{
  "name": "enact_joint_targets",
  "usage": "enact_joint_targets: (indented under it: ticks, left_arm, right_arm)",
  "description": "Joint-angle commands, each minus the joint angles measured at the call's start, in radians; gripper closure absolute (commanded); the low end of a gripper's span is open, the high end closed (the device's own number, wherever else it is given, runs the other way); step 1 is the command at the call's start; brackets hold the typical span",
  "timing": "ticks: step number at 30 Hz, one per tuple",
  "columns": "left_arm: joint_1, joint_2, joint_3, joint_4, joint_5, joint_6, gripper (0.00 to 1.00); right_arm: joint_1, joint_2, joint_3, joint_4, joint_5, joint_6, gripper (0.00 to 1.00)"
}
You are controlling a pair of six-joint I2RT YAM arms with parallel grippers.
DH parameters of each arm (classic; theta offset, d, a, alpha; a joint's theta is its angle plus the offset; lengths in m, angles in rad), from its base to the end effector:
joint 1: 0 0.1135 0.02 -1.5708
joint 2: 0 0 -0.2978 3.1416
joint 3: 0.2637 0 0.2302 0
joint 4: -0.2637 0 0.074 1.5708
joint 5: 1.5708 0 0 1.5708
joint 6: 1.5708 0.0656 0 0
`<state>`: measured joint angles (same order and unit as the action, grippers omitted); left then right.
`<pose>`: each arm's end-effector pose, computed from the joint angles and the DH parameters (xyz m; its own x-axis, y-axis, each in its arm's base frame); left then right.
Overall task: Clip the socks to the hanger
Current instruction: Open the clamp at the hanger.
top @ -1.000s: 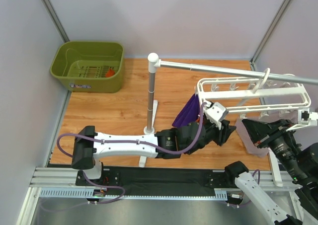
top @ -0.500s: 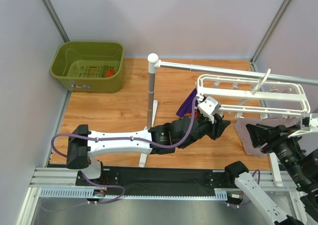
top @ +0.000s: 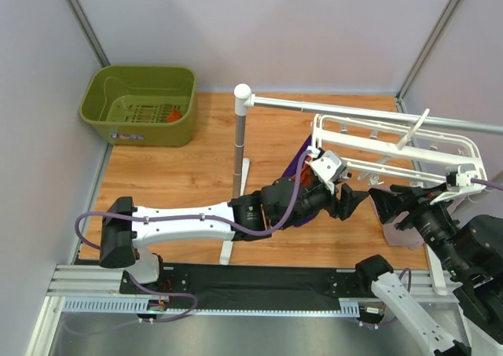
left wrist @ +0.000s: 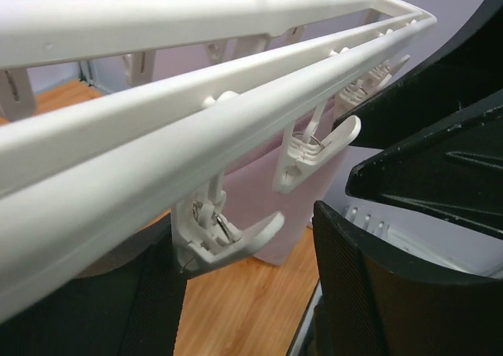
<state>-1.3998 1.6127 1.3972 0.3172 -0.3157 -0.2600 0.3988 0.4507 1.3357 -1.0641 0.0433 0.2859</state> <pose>0.0878 -0.3888 0.4360 -0.2106 -0.2165 -0.9533 0.8589 0.4247 -0.2862 -0.0141 -0.0090 0.4284 -0.2558 0.1980 -0.9462 -0.2882 0.9187 0.2701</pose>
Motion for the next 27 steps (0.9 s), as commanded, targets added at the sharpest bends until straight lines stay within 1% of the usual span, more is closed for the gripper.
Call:
enact_joint_targets:
  ticks: [1, 4, 7, 8, 10, 12, 14, 21, 25, 27]
  left_arm:
    - [0.005, -0.004, -0.006, 0.092, 0.038, 0.102, 0.32]
    - [0.005, 0.022, -0.018, 0.17, 0.04, 0.175, 0.28]
    - [0.005, 0.055, -0.003, 0.19, 0.021, 0.252, 0.25]
    - [0.004, 0.064, 0.003, 0.198, 0.02, 0.258, 0.23]
    - [0.005, 0.087, 0.006, 0.235, 0.021, 0.321, 0.22]
    - [0.005, 0.102, 0.019, 0.249, 0.039, 0.353, 0.21]
    - [0.004, 0.118, 0.026, 0.261, 0.049, 0.373, 0.21]
    - [0.005, 0.138, 0.034, 0.316, 0.082, 0.37, 0.22]
    - [0.004, 0.15, 0.023, 0.4, 0.112, 0.37, 0.23]
    - [0.005, 0.159, 0.026, 0.416, 0.138, 0.37, 0.24]
  right_arm:
    - [0.005, 0.016, 0.022, 0.066, -0.01, -0.021, 0.41]
    - [0.005, 0.037, 0.043, 0.059, -0.013, -0.001, 0.43]
    - [0.005, 0.051, 0.065, 0.052, -0.019, 0.01, 0.43]
    - [0.005, 0.052, 0.069, 0.049, -0.022, 0.013, 0.43]
    - [0.005, 0.052, 0.085, 0.043, -0.028, 0.019, 0.43]
    - [0.005, 0.049, 0.091, 0.042, -0.028, 0.03, 0.43]
    - [0.005, 0.051, 0.098, 0.042, -0.028, 0.038, 0.44]
    - [0.005, 0.059, 0.123, 0.016, -0.028, 0.052, 0.45]
    - [0.005, 0.051, 0.138, 0.0, -0.028, 0.062, 0.45]
    - [0.005, 0.055, 0.152, -0.031, -0.011, 0.071, 0.47]
